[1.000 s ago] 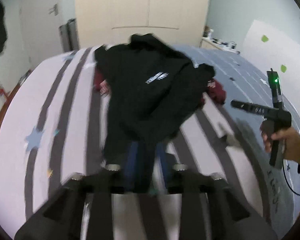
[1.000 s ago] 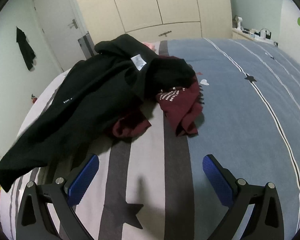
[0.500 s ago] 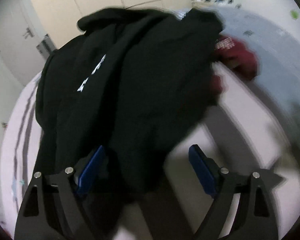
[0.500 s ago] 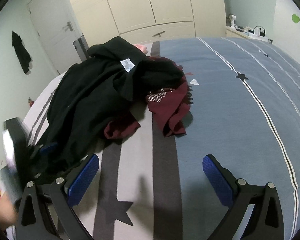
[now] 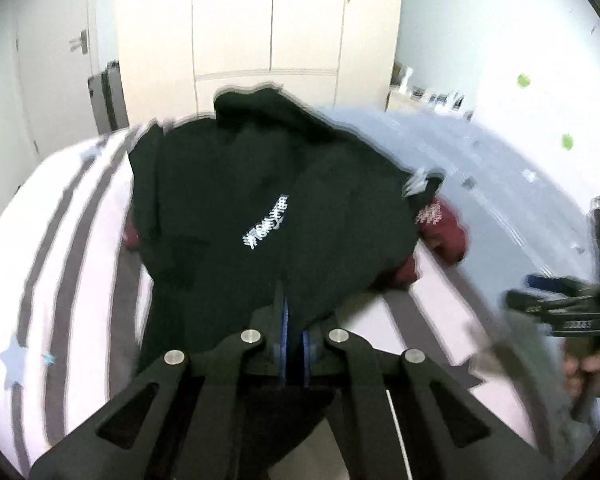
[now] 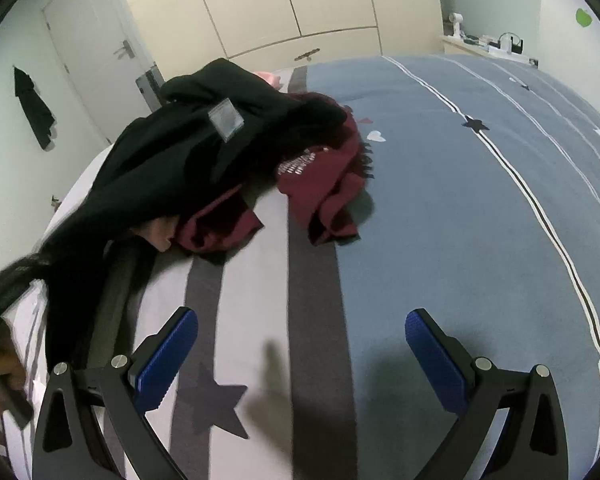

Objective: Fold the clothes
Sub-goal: 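Grasp the black sweatshirt with the left gripper and lift it from the pile, then grasp the black sweatshirt with the right gripper while the left gripper holds it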

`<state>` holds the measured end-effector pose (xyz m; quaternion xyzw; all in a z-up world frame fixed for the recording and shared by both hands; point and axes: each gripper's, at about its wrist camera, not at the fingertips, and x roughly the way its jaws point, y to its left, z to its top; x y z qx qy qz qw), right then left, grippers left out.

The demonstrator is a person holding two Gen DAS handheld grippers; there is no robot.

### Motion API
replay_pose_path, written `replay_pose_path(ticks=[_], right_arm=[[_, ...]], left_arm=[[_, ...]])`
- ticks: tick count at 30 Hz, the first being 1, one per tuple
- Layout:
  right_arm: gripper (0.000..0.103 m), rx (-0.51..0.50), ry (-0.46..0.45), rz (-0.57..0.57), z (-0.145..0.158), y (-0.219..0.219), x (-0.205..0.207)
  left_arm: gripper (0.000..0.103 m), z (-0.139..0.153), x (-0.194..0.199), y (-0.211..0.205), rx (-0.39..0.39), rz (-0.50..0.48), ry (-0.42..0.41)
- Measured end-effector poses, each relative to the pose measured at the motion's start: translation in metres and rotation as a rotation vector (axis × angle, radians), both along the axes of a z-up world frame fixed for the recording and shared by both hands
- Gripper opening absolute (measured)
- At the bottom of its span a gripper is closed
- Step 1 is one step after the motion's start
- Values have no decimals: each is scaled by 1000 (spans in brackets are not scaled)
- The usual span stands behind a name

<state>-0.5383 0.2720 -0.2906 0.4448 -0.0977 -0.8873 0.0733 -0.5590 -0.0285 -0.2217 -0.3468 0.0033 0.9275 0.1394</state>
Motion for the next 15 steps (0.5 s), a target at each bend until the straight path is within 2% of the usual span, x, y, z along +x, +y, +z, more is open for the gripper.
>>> replay_pose_path(ticks=[2, 4, 7, 10, 13, 15], right_arm=[[103, -38, 3, 1, 7, -4, -5], [103, -100, -7, 0, 12, -7, -9], [103, -218, -47, -1, 16, -9, -13], [103, -297, -85, 8, 16, -16, -11], [103, -289, -114, 55, 11, -38, -3], [103, -240, -117, 111, 6, -59, 3]], left_arm=[[3, 32, 21, -18, 37, -1, 33], [3, 52, 42, -37, 56, 9, 50], [3, 72, 85, -74, 75, 35, 29], [3, 75, 138, -111, 72, 76, -28], [3, 65, 192, -152, 74, 153, -114], [3, 55, 218, -169, 75, 209, -159]])
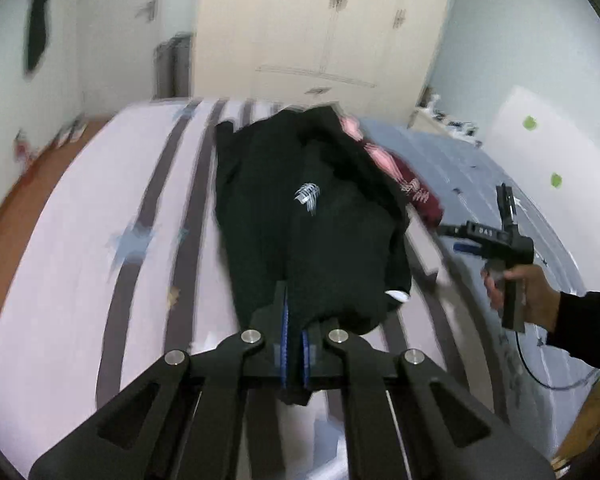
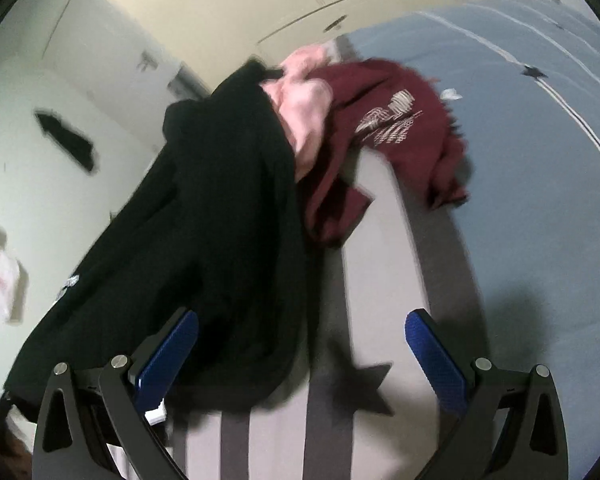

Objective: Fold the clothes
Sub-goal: 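Grasp the black sweatshirt with the right gripper while the left gripper holds it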

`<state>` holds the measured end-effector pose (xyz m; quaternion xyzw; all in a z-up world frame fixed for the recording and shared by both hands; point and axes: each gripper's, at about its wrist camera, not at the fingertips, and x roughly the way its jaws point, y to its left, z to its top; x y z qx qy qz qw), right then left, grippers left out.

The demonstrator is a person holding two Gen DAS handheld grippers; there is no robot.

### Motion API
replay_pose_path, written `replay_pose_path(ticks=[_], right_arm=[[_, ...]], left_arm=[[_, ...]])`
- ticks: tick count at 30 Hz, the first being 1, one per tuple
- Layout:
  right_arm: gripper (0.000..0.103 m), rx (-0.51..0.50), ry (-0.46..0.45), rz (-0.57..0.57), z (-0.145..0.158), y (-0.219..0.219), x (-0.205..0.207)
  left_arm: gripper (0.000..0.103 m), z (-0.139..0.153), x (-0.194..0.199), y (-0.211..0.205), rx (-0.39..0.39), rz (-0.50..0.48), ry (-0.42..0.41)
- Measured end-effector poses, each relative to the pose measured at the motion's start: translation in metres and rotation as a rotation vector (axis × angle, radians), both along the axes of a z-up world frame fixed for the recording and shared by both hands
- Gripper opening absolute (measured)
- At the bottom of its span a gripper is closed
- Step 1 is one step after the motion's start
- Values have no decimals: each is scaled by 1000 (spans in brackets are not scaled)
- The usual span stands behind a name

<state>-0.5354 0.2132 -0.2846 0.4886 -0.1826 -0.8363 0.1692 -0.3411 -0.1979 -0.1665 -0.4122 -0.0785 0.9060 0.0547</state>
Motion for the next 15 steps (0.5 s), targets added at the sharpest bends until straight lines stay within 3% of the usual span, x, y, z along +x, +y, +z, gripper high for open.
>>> replay_pose_path(ticks=[2, 5, 8, 11, 13, 15], right_arm=[[103, 54, -5, 61, -11, -24, 6], [103, 115, -29, 144, -32, -60, 14], [103, 189, -67, 179, -56, -86, 15], [103, 219, -75, 156, -71, -94, 15], [103, 227, -56, 146, -72, -97, 13], [102, 240, -39, 159, -72, -103, 9]], left_arm=[[3, -21, 18, -17, 12, 50, -66], [4, -55, 31, -27, -41, 109, -113], [10, -75, 36, -40, 24, 205, -133], [30, -89, 52, -46, 38, 287, -153], [59, -99, 66, -46, 35, 308, -171], [67, -112, 76, -41, 18, 320, -200]])
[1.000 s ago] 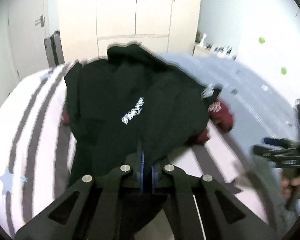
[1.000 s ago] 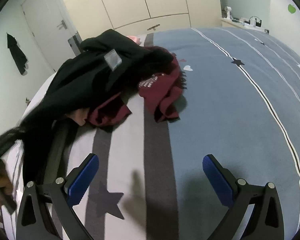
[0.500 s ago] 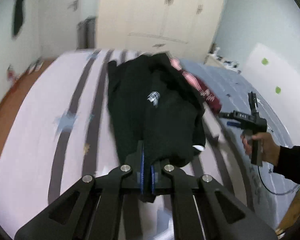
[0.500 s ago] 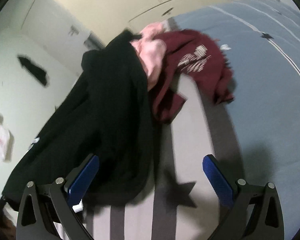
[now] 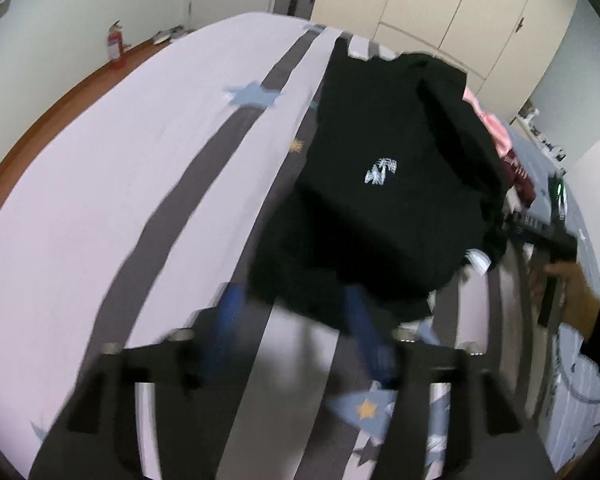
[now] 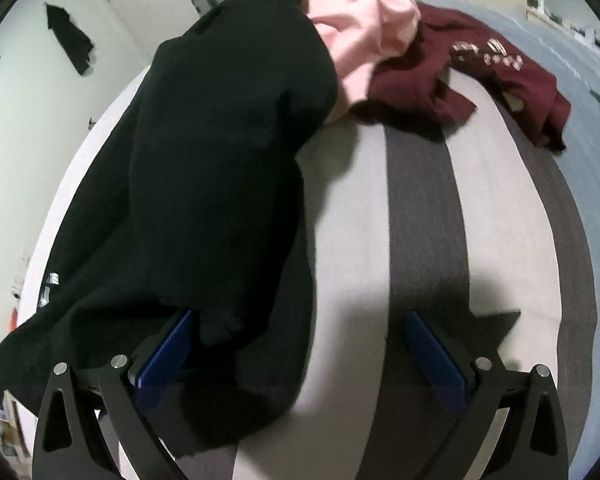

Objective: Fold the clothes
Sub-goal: 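Grasp the black sweatshirt with the right gripper while the left gripper holds it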

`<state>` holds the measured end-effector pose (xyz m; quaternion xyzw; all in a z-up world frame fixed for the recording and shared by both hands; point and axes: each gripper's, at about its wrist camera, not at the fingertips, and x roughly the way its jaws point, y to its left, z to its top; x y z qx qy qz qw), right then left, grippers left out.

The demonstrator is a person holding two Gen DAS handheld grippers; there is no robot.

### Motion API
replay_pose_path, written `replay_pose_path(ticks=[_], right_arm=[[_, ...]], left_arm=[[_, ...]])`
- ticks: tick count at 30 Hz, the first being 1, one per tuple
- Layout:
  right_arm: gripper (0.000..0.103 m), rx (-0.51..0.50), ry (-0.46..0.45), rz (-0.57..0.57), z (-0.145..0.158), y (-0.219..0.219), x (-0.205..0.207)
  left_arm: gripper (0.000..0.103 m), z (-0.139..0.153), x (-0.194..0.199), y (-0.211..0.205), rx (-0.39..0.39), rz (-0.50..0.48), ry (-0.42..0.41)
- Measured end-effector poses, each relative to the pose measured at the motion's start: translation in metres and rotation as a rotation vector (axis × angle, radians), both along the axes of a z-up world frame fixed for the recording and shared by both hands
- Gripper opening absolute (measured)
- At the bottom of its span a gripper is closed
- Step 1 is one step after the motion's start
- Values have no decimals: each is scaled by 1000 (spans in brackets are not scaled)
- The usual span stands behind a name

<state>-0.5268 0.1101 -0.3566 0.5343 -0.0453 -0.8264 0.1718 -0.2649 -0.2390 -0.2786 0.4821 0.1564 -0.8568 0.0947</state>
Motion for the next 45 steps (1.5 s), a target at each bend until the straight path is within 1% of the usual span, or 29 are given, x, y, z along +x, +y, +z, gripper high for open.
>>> replay_pose_path(ticks=[2, 4, 5, 6, 7, 9, 11, 12, 13, 14, 15, 16, 17, 21, 22, 23, 24, 25, 27, 28, 30, 31, 33, 36, 38, 40, 42, 43, 45], right_arm=[[88, 0, 4, 24, 1, -6, -5], [54, 0, 9, 48, 1, -12, -11], [45, 1, 11, 60, 2, -15, -14], [29, -18, 1, 70, 3, -16, -16], [18, -43, -14, 79, 4, -16, -17], [11, -67, -17, 82, 10, -13, -17], [10, -80, -3, 80, 18, -7, -12], [9, -87, 0, 78, 21, -3, -10], [9, -98, 4, 71, 24, 3, -8], [9, -109, 8, 64, 28, 9, -5], [8, -119, 15, 48, 33, 17, -3], [8, -129, 22, 31, 37, 25, -1], [8, -145, 29, 11, 42, 34, 2], [7, -205, 64, -50, 74, 75, 23], [7, -213, 75, -64, 84, 86, 36], [7, -220, 86, -79, 95, 98, 51], [7, -227, 97, -95, 106, 110, 66], [7, -235, 99, -108, 115, 122, 82], [7, -251, 99, -132, 132, 149, 114], [7, -259, 98, -143, 140, 162, 131], [5, -235, 83, -161, 148, 180, 174], [5, -233, 65, -167, 149, 187, 195], [5, -235, 20, -176, 149, 198, 236], [5, -215, -88, -210, 121, 199, 300], [5, -197, -167, -241, 89, 194, 336], [5, -152, -221, -236, 57, 181, 358], [5, -102, -271, -225, 26, 167, 378], [5, -74, -272, -222, 18, 162, 384], [5, -31, -259, -216, 16, 159, 390]], left_arm=[[68, -12, 4, 4, -10, 6, -30], [68, -24, -4, 5, 8, 18, -50], [68, -30, -9, 5, 19, 24, -60], [68, -36, -14, 6, 29, 30, -69], [69, -41, -23, 5, 43, 48, -68], [69, -48, -38, 1, 62, 66, -73], [70, -53, -53, -3, 80, 83, -80], [70, -51, -58, -3, 77, 70, -67], [67, -47, -64, -2, 73, 52, -51], [57, -44, -69, -1, 68, 35, -35], [22, -40, -75, 0, 64, 17, -19], [9, -36, -80, 0, 59, 0, -3], [8, -28, -82, 3, 43, -23, 13], [6, 37, -65, 24, -53, -153, 117], [6, 55, -57, 29, -84, -185, 135], [6, 69, -50, 32, -98, -204, 150], [6, 90, -39, 34, -116, -230, 174], [6, 104, -32, 36, -133, -250, 189], [6, 138, -9, 47, -207, -336, 212], [6, 149, 1, 53, -257, -388, 214], [6, 159, 13, 59, -337, -460, 187], [6, 159, 29, 63, -366, -504, 164], [6, 143, 43, 60, -381, -554, 102], [6, 87, 85, 69, -440, -618, -45], [6, 44, 110, 65, -445, -595, -150], [6, 1, 134, 60, -447, -566, -256], [6, -13, 149, 58, -451, -520, -286], [8, -13, 156, 57, -428, -484, -274], [11, -4, 170, 51, -391, -412, -244]])
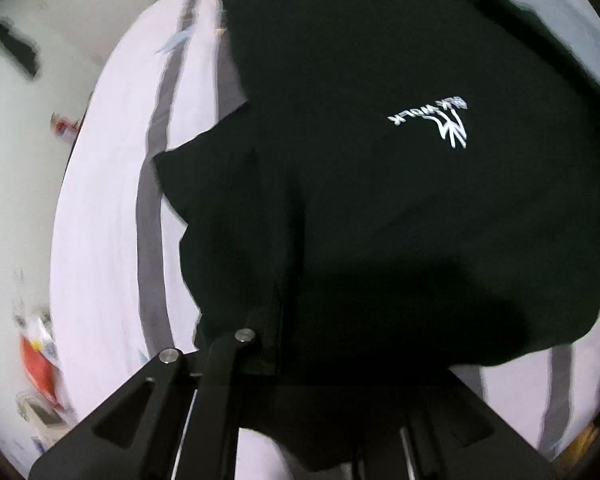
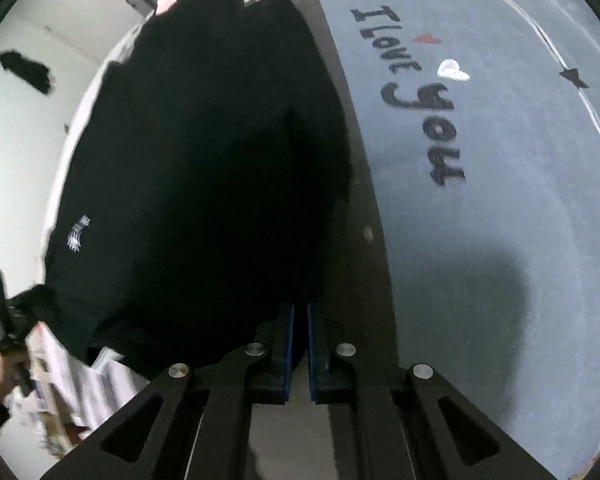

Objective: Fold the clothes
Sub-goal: 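Grasp the black sweatshirt with the right gripper while the left gripper holds it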

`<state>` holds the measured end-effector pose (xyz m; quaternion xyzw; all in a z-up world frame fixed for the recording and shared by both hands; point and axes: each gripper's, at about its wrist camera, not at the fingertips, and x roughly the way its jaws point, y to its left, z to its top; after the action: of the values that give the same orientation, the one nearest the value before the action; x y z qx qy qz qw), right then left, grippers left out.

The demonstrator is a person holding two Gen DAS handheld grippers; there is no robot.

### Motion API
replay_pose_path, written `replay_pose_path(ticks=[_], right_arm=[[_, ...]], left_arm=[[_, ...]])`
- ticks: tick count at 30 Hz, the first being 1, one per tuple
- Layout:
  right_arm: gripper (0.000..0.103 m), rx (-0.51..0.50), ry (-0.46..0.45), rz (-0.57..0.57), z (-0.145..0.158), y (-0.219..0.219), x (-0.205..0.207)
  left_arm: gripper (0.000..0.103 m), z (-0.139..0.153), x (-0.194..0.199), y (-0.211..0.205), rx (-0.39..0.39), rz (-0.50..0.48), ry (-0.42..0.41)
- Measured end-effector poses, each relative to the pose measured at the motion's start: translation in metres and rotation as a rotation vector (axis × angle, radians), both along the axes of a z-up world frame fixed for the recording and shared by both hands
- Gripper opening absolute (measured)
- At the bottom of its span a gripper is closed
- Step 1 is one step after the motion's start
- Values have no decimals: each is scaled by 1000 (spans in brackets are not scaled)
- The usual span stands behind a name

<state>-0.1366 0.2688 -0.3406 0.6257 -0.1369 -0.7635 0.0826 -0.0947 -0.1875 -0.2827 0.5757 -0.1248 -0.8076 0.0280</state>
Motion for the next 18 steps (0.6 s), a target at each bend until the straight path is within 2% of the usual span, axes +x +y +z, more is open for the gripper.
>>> replay_pose_path(ticks=[3, 4, 5, 6, 8, 11, 14, 15, 18], right_arm=[[9, 40, 10, 14, 4, 1, 6], [14, 49, 12, 17, 7, 3, 7], [26, 59, 14, 20, 11, 5, 8], [31, 63, 23, 16, 16, 8, 7], [38, 65, 47, -3, 25, 16, 4], [48, 55, 81, -53, 34, 25, -10], [52, 54, 103, -69, 33, 24, -31], [53, 60, 114, -68, 33, 22, -40], [53, 71, 139, -65, 25, 20, -79]], left_arm=[[25, 11, 23, -12, 58, 105, 9], [34, 13, 32, -19, 96, 143, -7], [40, 15, 41, -25, 134, 181, -24], [49, 17, 50, -31, 169, 217, -30], [50, 22, 68, -44, 240, 288, -38], [53, 37, 82, -70, 348, 437, 46], [63, 42, 74, -98, 446, 585, 137], [66, 44, 41, -113, 464, 614, 151], [67, 30, 7, -133, 516, 672, 183]])
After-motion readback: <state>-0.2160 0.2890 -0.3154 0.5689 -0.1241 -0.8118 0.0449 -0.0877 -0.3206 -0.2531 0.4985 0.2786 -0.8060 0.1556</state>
